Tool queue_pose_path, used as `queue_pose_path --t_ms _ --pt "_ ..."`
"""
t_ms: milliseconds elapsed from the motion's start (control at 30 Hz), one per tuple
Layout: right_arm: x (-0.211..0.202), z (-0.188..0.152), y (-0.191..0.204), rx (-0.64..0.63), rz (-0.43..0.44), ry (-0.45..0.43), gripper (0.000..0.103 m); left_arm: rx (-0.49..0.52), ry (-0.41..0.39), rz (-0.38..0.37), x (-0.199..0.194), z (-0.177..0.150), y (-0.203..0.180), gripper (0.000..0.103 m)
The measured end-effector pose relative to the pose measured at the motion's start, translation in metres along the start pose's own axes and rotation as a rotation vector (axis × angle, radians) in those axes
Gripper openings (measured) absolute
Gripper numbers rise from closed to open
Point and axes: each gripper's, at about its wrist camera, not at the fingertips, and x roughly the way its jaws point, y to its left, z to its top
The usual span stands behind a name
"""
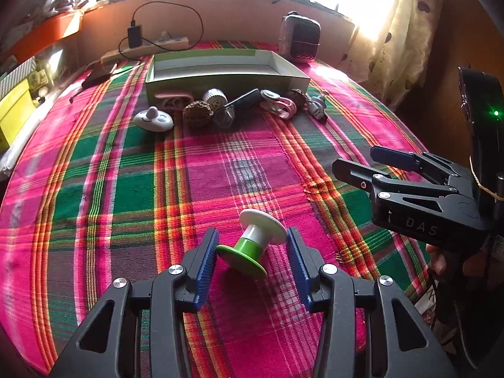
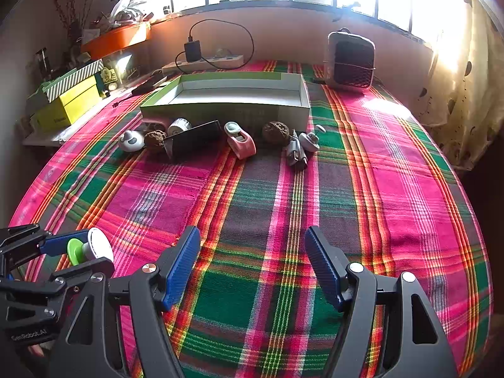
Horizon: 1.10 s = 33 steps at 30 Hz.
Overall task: Organize objects
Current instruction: 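Move the right tool to the black rectangular device while the left tool holds the spool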
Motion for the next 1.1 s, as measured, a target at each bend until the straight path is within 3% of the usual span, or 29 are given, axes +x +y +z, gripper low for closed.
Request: queue_pose_path --t_ms 633,1100 --pt "0.014 0.018 0.003 -0.02 -0.028 0.03 0.069 -0.054 -0.007 -0.033 0.008 0.018 0.021 0.041" --pt "0.042 0.052 0.029 -0.034 0.032 0.053 0.069 -0.115 -0.014 0.041 0.02 0.043 0.07 0.041"
